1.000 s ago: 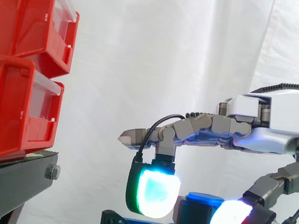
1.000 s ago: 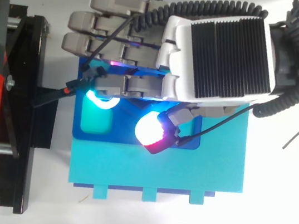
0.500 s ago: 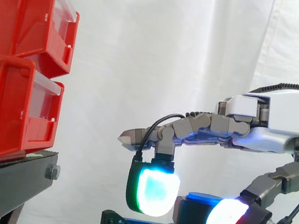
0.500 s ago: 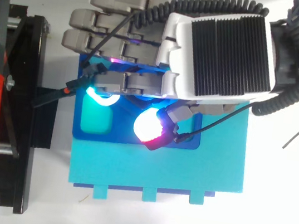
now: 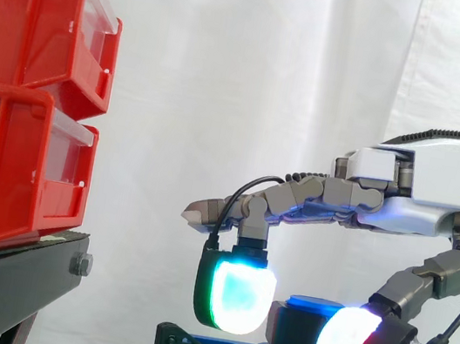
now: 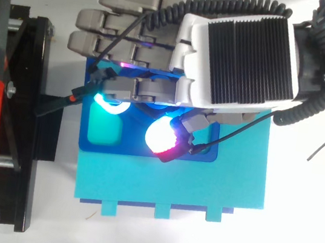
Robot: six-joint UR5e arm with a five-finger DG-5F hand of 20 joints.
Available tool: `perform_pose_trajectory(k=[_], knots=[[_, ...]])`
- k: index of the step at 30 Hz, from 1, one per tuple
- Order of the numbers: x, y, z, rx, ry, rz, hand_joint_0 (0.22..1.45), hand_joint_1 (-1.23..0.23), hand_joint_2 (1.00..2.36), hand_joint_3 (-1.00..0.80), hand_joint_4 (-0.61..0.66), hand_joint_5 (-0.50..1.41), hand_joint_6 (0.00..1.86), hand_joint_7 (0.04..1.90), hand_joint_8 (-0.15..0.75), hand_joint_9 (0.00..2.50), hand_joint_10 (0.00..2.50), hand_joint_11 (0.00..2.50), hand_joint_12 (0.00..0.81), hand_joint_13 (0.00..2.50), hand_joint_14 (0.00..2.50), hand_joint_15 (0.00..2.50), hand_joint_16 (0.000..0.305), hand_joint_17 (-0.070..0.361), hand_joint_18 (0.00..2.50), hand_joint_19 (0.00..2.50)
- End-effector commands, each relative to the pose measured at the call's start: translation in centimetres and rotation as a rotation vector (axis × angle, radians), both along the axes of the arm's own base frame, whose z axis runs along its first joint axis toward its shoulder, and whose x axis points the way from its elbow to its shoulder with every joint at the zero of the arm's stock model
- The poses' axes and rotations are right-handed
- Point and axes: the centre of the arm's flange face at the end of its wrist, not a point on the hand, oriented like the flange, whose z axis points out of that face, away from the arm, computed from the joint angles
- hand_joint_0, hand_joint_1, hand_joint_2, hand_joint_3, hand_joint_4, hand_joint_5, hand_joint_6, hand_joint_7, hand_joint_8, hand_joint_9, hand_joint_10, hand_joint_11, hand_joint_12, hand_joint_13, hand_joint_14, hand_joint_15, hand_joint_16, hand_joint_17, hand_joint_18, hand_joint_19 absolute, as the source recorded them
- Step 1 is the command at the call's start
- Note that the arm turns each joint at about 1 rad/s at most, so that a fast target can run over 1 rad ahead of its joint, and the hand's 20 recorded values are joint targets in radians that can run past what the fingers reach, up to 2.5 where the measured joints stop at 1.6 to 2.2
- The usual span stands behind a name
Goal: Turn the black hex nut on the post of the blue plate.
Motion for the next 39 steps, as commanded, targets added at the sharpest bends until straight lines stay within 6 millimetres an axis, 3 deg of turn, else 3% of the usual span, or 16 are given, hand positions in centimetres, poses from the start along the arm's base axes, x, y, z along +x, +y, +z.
perform_pose_trajectory(k=[1, 17, 39], knots=[[-0.20, -0.07, -0.40, 0.000, 0.009, -0.001, 0.57, -0.73, 1.01, -0.43, 0.19, -0.21, 0.50, 1.14, 0.215, 0.17, 0.00, 0.00, 0.340, 0.20, 0.00, 0.00, 0.050, 0.114, 0.07, 0.00], [-0.31, -0.07, -0.61, 0.000, 0.014, -0.001, 0.61, -0.64, 1.01, -0.35, 0.19, -0.21, 0.50, 1.15, 0.212, 0.18, 0.00, 0.00, 0.333, 0.20, 0.00, 0.00, 0.049, 0.111, 0.08, 0.00], [-0.52, -0.71, -0.70, 0.000, 0.023, -0.007, 0.64, -0.78, 1.01, -0.37, 0.19, -0.20, 0.50, 1.15, 0.220, 0.21, 0.00, 0.00, 0.339, 0.24, 0.00, 0.00, 0.050, 0.112, 0.15, 0.00]])
